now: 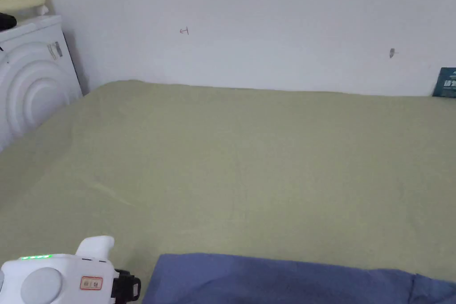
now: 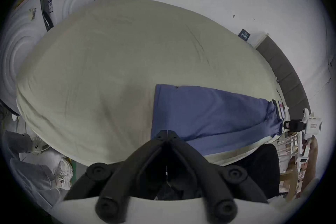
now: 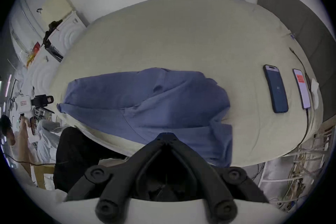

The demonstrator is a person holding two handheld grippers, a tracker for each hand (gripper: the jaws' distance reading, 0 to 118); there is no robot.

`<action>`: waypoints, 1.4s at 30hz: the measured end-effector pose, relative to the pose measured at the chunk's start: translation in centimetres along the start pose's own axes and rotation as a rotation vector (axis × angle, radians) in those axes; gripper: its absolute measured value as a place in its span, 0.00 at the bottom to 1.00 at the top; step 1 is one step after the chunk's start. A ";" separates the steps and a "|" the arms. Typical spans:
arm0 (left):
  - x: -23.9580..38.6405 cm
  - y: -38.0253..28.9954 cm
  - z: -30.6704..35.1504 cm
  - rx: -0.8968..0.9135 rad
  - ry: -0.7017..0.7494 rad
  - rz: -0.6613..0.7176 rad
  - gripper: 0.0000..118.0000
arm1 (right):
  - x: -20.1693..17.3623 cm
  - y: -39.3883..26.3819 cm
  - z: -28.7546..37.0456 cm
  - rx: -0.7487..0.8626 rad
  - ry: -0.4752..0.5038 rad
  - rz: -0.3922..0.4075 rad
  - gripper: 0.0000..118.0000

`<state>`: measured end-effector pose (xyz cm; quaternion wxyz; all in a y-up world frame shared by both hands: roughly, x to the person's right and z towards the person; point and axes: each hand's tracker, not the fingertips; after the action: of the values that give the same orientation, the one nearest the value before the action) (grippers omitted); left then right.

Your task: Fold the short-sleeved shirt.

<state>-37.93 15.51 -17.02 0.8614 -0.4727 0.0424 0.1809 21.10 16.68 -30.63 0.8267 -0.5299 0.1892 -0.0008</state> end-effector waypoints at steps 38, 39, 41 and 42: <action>0.1 7.5 -10.4 -0.023 -0.755 0.125 0.05 | -0.4 1.1 1.2 0.042 0.085 0.010 0.00; -1.5 6.8 -10.0 -0.033 -0.769 0.103 0.05 | -0.3 1.2 1.3 0.049 0.091 0.005 0.00; -0.7 6.8 -10.7 -0.064 -0.777 0.028 0.05 | 0.1 1.2 1.4 0.067 0.102 -0.011 0.00; -2.1 6.0 -10.0 -0.089 -0.770 0.005 0.05 | 0.3 1.2 1.3 0.069 0.105 -0.015 0.00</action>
<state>-40.97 9.53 -26.80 0.7926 -0.4069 -0.2907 0.3489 21.56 18.28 -31.29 0.8333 -0.5018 0.2283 -0.0414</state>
